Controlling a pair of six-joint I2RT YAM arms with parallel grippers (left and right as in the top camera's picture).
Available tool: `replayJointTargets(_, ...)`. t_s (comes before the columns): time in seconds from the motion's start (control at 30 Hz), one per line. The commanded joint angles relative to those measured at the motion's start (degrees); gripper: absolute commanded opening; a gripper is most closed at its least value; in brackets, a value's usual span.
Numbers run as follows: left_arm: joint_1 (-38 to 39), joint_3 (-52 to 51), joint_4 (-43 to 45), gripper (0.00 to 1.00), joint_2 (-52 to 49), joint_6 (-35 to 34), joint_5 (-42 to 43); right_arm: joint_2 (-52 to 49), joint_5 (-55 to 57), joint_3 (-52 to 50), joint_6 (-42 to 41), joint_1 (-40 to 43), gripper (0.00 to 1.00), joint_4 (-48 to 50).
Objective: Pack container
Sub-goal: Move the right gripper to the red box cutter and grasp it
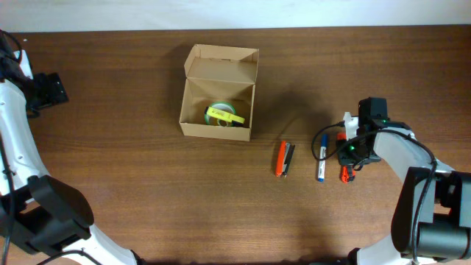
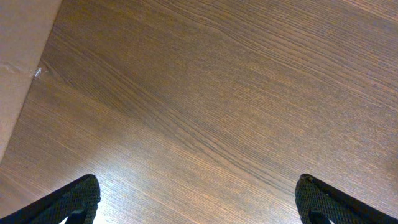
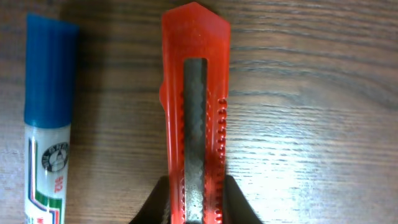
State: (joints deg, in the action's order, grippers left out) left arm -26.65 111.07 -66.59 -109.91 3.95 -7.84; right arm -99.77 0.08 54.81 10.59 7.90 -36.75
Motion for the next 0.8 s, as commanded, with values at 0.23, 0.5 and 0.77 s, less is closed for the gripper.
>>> replayJointTargets(0.23,-0.04,-0.52,0.0,1.0,0.42,1.09,0.57,-1.01,-0.52,-0.26,-2.49,0.42,0.04,0.57)
replayJointTargets(0.5,-0.04,-0.52,-0.02,1.0,0.42,1.07,0.57,2.16,-0.5,0.74,-2.43,0.42,0.03,0.57)
replayJointTargets(0.77,-0.04,-0.52,-0.02,1.0,0.42,1.09,0.57,7.91,-0.55,6.71,-2.45,0.42,0.03,-4.79)
